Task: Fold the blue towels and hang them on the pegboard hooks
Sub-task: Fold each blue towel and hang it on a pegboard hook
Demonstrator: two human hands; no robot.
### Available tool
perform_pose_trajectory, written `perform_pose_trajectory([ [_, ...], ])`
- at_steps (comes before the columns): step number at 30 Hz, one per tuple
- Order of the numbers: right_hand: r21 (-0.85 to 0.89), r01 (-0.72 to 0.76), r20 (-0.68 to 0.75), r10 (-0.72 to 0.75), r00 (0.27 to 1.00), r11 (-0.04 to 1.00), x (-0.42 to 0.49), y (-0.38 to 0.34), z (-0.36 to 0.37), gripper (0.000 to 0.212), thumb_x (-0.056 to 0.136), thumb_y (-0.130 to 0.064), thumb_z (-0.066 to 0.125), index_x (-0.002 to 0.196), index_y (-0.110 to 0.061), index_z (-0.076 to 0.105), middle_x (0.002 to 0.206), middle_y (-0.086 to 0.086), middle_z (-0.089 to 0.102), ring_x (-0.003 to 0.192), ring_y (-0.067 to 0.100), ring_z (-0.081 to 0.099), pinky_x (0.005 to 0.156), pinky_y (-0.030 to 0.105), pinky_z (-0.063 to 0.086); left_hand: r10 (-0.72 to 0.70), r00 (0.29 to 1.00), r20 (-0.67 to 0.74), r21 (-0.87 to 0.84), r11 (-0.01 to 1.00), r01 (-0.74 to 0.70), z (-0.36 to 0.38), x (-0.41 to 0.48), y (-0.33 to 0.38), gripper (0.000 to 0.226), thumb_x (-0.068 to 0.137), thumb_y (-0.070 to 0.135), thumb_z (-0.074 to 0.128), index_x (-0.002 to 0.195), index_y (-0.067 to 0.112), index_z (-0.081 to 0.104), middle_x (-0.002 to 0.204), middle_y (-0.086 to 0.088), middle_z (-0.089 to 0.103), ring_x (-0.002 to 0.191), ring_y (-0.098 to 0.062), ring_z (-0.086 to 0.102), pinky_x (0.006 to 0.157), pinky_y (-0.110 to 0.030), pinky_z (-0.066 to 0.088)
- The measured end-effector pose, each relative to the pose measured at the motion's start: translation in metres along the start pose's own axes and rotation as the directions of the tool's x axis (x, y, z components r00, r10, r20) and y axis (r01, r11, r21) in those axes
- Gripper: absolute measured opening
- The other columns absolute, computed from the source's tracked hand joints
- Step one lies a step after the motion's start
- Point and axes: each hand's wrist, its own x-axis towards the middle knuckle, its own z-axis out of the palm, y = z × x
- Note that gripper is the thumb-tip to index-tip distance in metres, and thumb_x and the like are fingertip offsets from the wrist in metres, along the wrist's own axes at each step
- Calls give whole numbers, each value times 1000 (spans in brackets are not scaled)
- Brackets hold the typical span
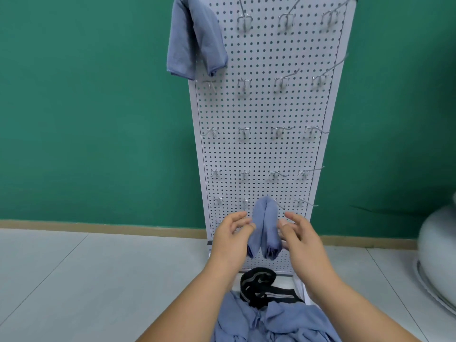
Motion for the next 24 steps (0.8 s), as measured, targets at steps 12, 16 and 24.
perform_pose_trajectory([
  [12,-131,303,94,-292,952,944,-6,-77,17,44,101,-12,66,135,-39,59,132,-16,60,119,-5,61,88,18,58,236,970,49,101,965,-240,-9,-16,73,49,95,22,72,139,43,65,127,11,72,117,-6,68,102,-36,58],
  [16,-138,413,123,-398,909,900,7,-134,26,45,101,-15,66,139,-39,59,131,-24,65,120,-2,63,97,32,59,388,920,52,204,898,-390,-19,-6,127,47,98,22,69,139,45,62,127,11,64,109,4,65,86,-19,58],
  [24,-252,587,32,-599,800,770,43,-250,37,44,96,-14,72,130,-42,64,104,-30,70,102,-11,66,90,16,52,646,764,11,425,688,-588,-30,27,243,54,100,15,66,150,33,56,127,11,66,109,-5,66,94,-22,50],
])
